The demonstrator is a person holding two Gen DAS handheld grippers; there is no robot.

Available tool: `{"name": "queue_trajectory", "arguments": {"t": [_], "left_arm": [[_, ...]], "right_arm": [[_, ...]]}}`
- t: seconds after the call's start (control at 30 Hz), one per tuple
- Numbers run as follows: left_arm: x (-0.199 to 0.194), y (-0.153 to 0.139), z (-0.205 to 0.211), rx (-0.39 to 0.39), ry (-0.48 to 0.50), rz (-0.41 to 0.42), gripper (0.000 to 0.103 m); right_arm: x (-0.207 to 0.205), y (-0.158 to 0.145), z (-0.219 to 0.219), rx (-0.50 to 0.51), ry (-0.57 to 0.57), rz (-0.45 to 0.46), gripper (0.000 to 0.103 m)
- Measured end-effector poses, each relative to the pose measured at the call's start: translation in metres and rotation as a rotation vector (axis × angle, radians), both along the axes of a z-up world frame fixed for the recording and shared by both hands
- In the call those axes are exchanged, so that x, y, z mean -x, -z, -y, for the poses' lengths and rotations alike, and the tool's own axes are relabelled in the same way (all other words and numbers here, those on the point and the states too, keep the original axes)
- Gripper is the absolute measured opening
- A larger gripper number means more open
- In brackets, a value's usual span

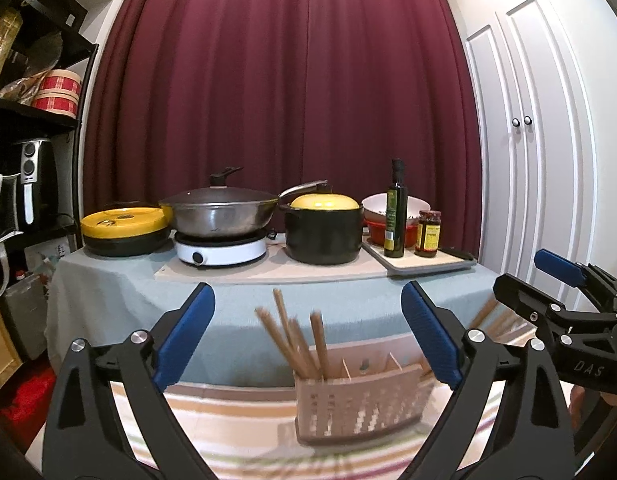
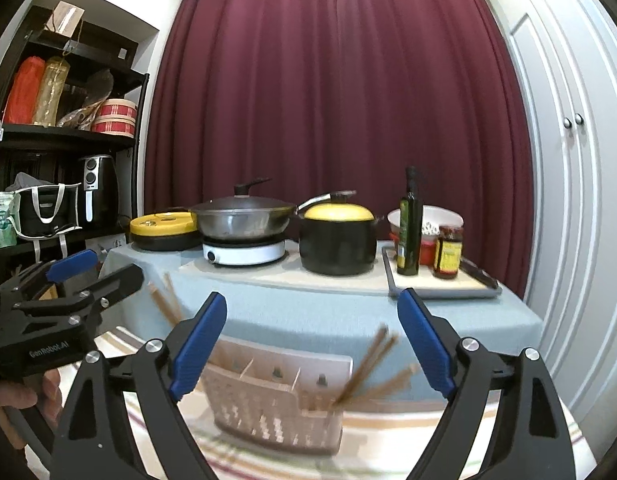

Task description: Organize utensils

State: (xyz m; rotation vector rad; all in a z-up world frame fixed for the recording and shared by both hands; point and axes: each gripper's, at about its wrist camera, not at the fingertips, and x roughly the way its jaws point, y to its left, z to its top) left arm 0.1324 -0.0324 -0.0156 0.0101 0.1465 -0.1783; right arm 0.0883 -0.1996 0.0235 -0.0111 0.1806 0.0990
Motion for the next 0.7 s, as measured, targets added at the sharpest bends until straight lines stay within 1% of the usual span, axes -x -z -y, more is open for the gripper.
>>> {"name": "queue_trajectory", "arguments": {"t": [0.2, 0.37, 0.47, 0.57, 0.7], "left_arm": [[0.043, 0.005, -0.01, 0.01, -0.031, -0.036, 0.092], [0.081, 0.006, -0.016, 0.016, -0.052, -0.045, 0.092], [0.099, 0.003, -0.018, 0.014, -0.048, -0.045, 0.092], [0.116, -0.003, -0.018, 0.013, -0.041, -0.034, 0.092], [0.13, -0.009, -0.017, 0.004, -0.04, -0.028, 0.092]], "right_arm": [[0.035, 0.014, 0.004, -0.021, 0.02, -0.07, 0.085], [0.061, 0.019, 0.008, -0.019, 0.038, -0.1, 0.085], [0.074, 0.015, 0.011, -0.025, 0.051, -0.102, 0.085], [0.087, 0.008, 0.012, -0.021, 0.066, -0.085, 0.085], [0.099, -0.002, 0.011, -0.01, 0.073, -0.068, 0.085]]}}
